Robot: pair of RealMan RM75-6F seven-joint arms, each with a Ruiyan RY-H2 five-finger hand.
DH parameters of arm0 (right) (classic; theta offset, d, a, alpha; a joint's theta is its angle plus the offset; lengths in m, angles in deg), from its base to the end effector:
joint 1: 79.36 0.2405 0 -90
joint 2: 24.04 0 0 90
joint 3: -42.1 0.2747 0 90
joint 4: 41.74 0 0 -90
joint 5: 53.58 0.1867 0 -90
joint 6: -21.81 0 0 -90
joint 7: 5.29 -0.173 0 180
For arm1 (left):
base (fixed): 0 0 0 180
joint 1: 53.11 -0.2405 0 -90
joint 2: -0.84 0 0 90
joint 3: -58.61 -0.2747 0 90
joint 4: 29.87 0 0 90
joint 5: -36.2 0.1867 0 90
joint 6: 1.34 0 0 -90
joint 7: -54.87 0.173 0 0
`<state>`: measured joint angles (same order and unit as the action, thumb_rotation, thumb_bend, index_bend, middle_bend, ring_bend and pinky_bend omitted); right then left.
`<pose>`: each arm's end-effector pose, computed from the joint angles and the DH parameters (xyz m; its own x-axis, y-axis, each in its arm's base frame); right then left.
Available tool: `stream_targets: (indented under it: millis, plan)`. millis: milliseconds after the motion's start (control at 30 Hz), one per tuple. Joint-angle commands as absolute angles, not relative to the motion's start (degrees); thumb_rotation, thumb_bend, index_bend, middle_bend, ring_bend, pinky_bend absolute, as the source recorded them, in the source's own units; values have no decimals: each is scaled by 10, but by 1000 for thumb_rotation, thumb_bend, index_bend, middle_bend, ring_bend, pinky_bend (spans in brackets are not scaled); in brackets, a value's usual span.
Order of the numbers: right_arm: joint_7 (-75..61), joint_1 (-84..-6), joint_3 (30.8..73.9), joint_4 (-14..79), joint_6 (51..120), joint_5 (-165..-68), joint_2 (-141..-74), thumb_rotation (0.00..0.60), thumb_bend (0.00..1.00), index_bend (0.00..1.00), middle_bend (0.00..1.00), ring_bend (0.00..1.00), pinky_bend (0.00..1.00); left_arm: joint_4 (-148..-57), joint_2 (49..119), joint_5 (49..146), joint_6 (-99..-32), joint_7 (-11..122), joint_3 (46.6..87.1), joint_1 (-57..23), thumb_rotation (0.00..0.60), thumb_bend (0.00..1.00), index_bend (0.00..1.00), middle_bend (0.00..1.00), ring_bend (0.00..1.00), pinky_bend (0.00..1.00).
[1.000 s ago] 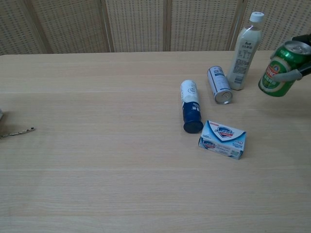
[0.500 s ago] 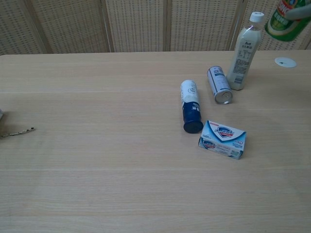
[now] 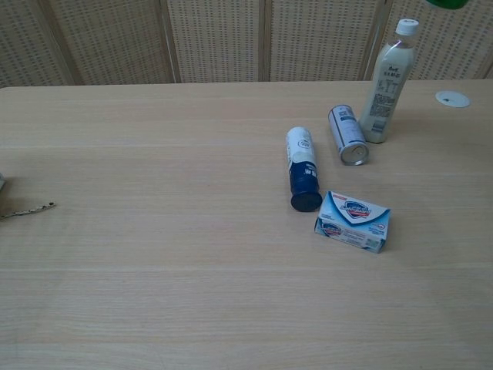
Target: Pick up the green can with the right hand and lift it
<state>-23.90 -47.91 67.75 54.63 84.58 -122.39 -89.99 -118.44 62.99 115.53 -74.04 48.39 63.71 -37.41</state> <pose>-0.1687 -0.3919 0.1971 -0.1763 -0.0138 0.9842 -0.9487 -0.2643 -0.1736 -0.3153 0.2785 0.1897 0.3664 0.0879 0.9263 0.9304 -0.0448 -0.3638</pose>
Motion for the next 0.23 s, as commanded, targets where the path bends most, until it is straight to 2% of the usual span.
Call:
stream_targets:
  millis: [33,233]
  plan:
    - [-237,-478,676,550,847,-1220,-898,600,67,397,335,502,588,-1183,631,1156,-740,482,637,-374,441,286,0,0,0,0]
    - [-234,-477,672,554,848,-1216,-894,600,68,396,334,502,589,-1182,631,1158,-740,481,637,-374,439,285,0,0,0,0]
